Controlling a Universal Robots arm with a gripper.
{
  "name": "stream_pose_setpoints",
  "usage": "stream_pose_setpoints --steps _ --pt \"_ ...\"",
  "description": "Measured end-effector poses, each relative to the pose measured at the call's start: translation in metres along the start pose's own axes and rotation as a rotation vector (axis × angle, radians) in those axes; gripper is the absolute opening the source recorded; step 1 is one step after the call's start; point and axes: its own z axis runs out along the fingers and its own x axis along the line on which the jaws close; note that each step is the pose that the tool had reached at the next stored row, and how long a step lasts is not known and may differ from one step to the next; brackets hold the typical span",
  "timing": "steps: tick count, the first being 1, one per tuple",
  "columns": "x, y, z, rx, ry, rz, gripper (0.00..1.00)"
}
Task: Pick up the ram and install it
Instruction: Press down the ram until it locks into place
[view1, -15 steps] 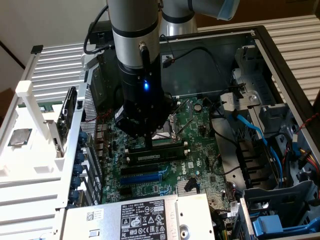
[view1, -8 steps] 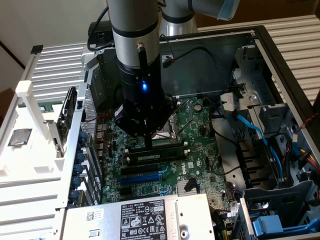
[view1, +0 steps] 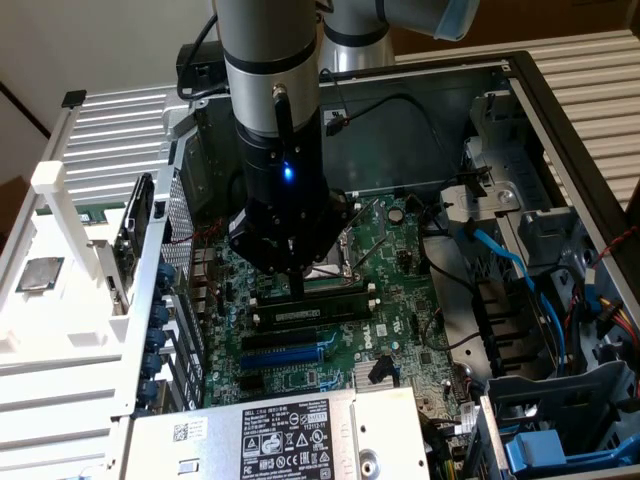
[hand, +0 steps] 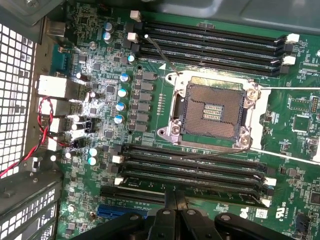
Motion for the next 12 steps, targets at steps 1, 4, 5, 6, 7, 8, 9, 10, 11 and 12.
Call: stream_pose_setpoints --steps 1,4,5,6,7,8,9,10,11,12 --pt "0.0000 0.0000 0.0000 0.0000 0.0000 0.000 0.10" --pt "-0.0007 0.0001 0.0000 0.0004 0.0001 0.003 0.10" --pt "-0.0015 0.0002 0.0000 0.0009 0.0004 0.007 0.10" --pt "-0.0022 0.0002 0.0000 0.0013 0.0005 0.010 0.10" --pt "-0.0031 0.0004 0.0000 0.0016 0.0006 0.014 0.10" --pt "-0.0041 0.0006 0.0000 0.0018 0.0008 0.017 0.10" --pt "-0.0051 0.0006 -0.0001 0.0021 0.0009 0.019 0.10" --pt "-0.0062 0.0007 -0.0001 0.0022 0.0010 0.022 0.10" --pt "-0.0073 0.0007 -0.0001 0.0023 0.0011 0.024 0.10" --pt "-0.0085 0.0008 -0.0002 0.0024 0.0012 0.025 0.10"
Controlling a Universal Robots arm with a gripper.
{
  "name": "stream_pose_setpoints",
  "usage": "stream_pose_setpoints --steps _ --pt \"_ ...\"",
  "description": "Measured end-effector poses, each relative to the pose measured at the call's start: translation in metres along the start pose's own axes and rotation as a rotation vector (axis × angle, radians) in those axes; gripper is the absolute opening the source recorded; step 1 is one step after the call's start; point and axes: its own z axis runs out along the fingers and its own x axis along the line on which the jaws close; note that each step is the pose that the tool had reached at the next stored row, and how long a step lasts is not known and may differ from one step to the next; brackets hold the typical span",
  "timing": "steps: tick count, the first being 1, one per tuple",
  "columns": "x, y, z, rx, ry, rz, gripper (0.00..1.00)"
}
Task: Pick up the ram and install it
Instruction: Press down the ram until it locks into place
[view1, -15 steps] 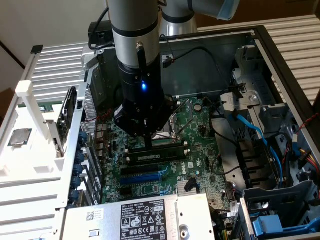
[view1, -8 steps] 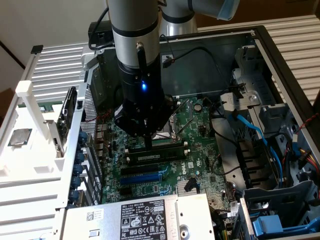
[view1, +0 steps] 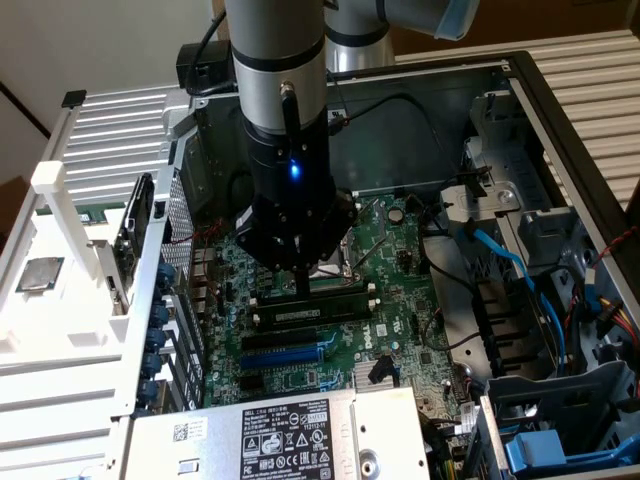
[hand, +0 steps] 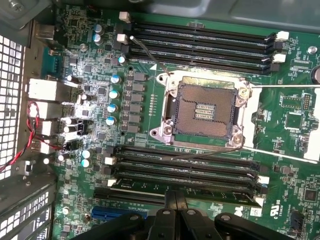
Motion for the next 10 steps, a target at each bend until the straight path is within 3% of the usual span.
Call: stream_pose_setpoints --steps 10 --pt "-0.015 0.0001 -0.0021 0.0002 0.0006 0.013 0.10"
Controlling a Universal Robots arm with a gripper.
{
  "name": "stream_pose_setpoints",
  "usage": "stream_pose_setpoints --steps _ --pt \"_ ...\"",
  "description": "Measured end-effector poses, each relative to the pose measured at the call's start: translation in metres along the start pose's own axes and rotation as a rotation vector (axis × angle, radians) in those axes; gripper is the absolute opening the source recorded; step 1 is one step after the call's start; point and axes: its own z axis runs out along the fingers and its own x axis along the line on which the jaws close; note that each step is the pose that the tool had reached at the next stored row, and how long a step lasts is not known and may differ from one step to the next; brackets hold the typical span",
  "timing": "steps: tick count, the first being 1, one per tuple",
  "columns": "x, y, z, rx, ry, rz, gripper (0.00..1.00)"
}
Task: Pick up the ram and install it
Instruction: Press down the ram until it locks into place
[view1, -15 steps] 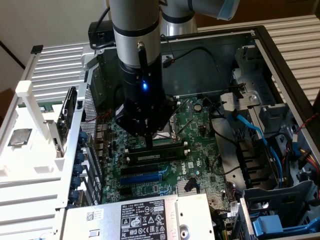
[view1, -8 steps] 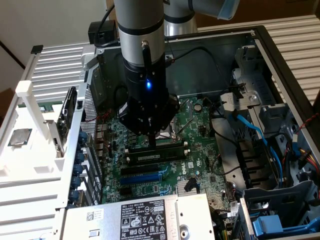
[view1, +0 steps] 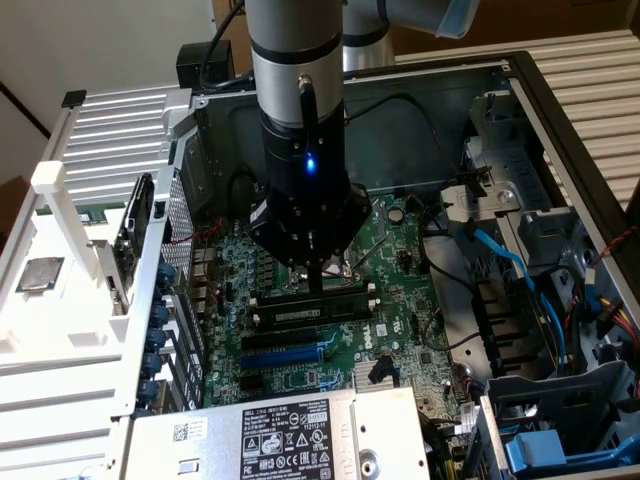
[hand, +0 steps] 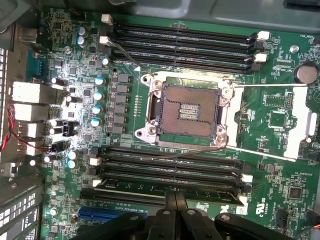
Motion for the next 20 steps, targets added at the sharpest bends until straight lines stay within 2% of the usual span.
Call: stream_pose_setpoints --steps 9,14,16,17,20 --pt "-0.011 -0.0010 -0.0043 0.0008 0.0002 0.010 0.10" --pt "-0.018 -0.0016 -0.0046 0.0013 -0.0068 0.012 0.10" --pt "-0.020 -0.0019 -0.0047 0.0019 -0.0122 0.012 0.10" --pt "-0.021 -0.0019 -0.0046 0.0021 -0.0168 0.013 0.10" --pt "-0.022 -0.0020 -0.0046 0.0036 -0.0371 0.016 0.10"
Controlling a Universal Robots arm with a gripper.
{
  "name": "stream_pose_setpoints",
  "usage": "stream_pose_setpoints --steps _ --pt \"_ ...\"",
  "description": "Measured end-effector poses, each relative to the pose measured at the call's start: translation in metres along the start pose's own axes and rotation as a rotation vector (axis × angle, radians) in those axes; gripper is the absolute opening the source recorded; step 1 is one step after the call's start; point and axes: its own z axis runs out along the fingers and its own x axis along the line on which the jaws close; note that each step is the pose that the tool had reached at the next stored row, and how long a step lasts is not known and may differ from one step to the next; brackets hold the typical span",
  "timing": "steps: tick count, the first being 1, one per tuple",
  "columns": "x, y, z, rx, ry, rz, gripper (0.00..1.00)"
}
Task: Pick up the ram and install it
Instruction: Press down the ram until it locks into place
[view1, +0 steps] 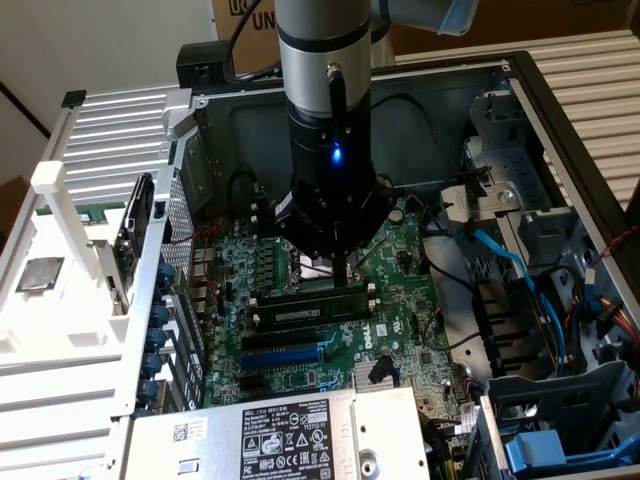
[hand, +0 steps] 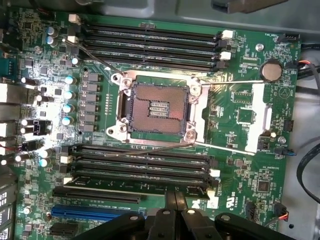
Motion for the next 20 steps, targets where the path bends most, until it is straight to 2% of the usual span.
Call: stream_pose_setpoints --steps 4,7,12,20 --pt "0.0000 -0.0010 0.0010 0.0022 -0.0263 0.006 0.10" --pt "0.0002 -0.0029 0.0025 0.0033 -0.0403 0.011 0.10" --pt "0.0004 -0.0049 0.0041 0.0047 -0.0497 0.023 0.10" --pt "0.0005 -0.0048 0.0073 0.0060 -0.0493 0.038 0.10"
